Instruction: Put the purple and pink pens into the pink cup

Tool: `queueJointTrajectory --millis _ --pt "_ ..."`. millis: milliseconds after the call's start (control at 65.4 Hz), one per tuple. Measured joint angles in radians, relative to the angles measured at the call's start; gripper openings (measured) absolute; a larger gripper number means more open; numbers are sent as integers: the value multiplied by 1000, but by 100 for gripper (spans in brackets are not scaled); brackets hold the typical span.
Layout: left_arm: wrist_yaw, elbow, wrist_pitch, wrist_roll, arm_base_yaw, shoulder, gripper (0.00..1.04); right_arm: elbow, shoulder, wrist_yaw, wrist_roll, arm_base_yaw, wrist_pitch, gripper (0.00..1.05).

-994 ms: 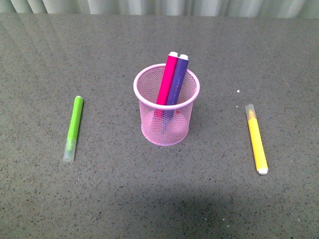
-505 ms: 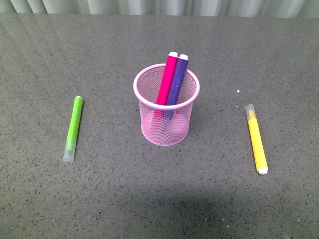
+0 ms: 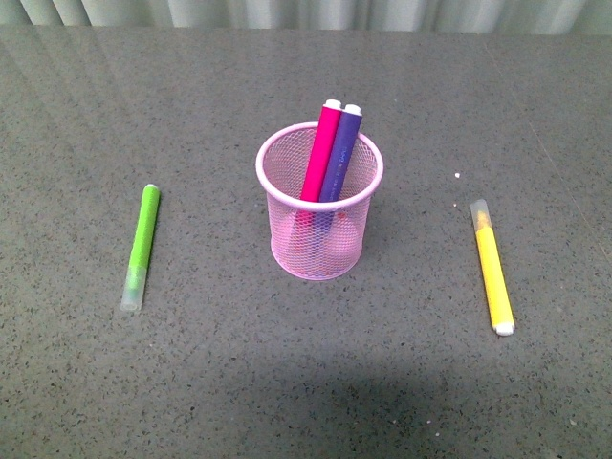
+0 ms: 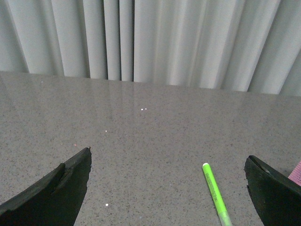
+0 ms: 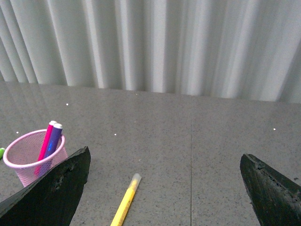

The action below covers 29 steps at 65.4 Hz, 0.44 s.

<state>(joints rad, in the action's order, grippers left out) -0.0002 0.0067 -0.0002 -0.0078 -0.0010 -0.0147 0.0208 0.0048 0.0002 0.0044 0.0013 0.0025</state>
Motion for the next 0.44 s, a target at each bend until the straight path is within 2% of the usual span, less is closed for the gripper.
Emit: queueJointTrajectory --millis 443 --pt "0 0 0 0 0 0 97 0 0 0 0 0 0 97"
